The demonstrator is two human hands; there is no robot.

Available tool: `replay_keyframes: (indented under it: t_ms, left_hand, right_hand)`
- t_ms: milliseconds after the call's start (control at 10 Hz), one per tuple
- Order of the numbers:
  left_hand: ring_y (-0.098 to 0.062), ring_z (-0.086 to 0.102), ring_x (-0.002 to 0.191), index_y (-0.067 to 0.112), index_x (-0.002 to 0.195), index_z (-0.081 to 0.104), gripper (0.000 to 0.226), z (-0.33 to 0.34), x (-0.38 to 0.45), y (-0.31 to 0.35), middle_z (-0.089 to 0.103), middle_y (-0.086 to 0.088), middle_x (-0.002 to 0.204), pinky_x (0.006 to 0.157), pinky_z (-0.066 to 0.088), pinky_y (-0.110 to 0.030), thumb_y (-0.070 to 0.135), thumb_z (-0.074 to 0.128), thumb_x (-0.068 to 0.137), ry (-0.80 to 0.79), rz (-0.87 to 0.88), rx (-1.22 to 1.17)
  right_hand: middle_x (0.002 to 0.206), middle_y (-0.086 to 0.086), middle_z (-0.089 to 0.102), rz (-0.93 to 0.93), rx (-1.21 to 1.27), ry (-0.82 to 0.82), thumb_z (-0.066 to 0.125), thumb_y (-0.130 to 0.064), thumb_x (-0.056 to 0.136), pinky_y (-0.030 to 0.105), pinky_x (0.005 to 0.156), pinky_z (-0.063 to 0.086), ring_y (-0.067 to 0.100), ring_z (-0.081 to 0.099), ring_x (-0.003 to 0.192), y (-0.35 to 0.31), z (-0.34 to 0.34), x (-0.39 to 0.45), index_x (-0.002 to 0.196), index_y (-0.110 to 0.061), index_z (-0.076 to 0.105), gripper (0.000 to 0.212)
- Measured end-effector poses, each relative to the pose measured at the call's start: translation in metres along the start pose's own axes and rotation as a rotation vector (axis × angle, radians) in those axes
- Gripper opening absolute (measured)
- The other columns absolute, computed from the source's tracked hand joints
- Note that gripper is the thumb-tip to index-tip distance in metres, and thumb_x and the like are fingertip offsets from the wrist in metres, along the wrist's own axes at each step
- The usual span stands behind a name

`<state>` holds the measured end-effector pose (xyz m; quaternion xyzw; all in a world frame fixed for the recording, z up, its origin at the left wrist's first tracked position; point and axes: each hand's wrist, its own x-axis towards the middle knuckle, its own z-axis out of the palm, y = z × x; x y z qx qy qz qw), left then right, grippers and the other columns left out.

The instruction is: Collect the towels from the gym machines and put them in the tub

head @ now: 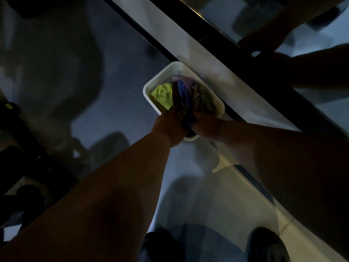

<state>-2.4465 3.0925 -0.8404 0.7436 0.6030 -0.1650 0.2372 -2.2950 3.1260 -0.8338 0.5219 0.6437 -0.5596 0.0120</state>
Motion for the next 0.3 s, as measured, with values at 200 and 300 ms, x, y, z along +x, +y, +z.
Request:
replay_keyframes:
  t_ms: [200,300]
  left_hand:
    - [-0.039,0.031,0.161,0.017,0.171,0.029,0.062,-0.015,-0.009,0.010,0.032,-0.012,0.176,0.127,0.034,-0.049,0.036,0.043,0.114,-0.009,-0.002,-0.153]
    - [-0.042,0.061,0.133,0.023,0.155,0.054,0.049,-0.030,-0.026,0.010,0.062,-0.016,0.151,0.103,0.052,-0.042,0.035,0.052,0.108,0.076,-0.197,-0.429]
  right_hand:
    - [0.159,0.018,0.041,0.037,0.035,0.024,0.054,-0.002,0.103,0.035,0.117,0.031,0.032,0.036,0.147,0.006,-0.003,-0.009,0.158,-0.007,0.034,0.059]
    - [0.152,0.011,0.053,0.000,-0.028,0.084,0.059,-0.037,0.090,0.042,0.116,0.039,0.031,0.049,0.138,0.011,-0.006,-0.009,0.151,-0.021,0.049,0.064]
